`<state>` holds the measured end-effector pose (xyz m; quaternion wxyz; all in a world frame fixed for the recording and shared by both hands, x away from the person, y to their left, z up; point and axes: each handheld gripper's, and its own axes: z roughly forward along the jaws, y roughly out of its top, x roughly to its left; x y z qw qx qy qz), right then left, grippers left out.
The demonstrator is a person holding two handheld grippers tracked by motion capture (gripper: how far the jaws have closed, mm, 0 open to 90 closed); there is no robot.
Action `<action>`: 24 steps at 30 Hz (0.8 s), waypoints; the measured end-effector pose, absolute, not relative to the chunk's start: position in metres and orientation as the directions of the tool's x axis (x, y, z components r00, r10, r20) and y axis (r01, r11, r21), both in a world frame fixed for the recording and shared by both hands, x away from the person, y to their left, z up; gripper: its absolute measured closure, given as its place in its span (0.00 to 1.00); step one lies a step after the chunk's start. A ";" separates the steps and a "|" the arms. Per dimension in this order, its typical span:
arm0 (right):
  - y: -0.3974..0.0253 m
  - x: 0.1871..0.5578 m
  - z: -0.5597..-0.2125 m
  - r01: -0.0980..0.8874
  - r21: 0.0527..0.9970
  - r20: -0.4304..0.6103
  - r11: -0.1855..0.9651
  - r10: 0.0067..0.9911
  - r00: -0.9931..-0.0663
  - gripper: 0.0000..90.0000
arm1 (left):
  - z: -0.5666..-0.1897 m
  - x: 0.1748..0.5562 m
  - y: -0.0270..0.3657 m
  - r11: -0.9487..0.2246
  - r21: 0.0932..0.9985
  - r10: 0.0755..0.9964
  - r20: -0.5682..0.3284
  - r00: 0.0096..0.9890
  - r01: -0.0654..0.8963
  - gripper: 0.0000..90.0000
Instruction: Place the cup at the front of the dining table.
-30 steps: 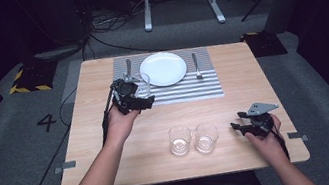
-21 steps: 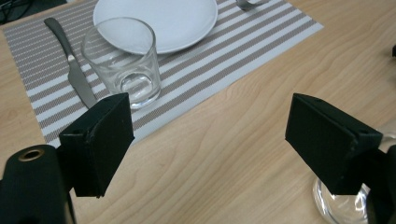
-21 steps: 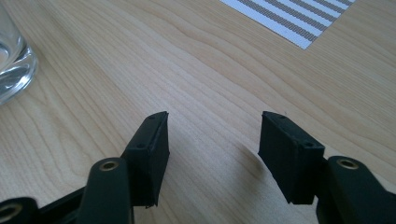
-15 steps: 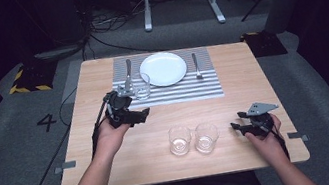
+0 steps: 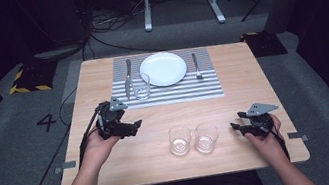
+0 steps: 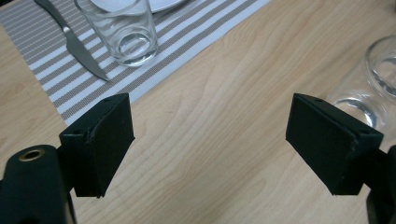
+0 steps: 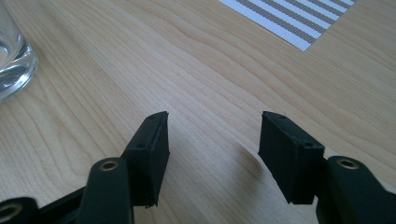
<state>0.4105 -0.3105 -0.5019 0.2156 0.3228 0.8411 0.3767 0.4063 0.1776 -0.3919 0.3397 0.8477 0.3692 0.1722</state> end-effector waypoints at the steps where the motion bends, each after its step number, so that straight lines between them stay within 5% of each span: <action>1: -0.311 0.411 -0.502 0.381 0.773 -0.119 0.508 0.705 -0.699 0.48 | -0.393 0.405 0.181 -0.493 0.704 0.742 0.033 0.669 0.512 0.17; 24: -0.310 0.411 -0.502 0.379 0.772 -0.122 0.510 0.704 -0.699 0.48 | -0.447 0.369 0.225 -0.496 0.661 0.751 0.002 0.660 0.563 0.17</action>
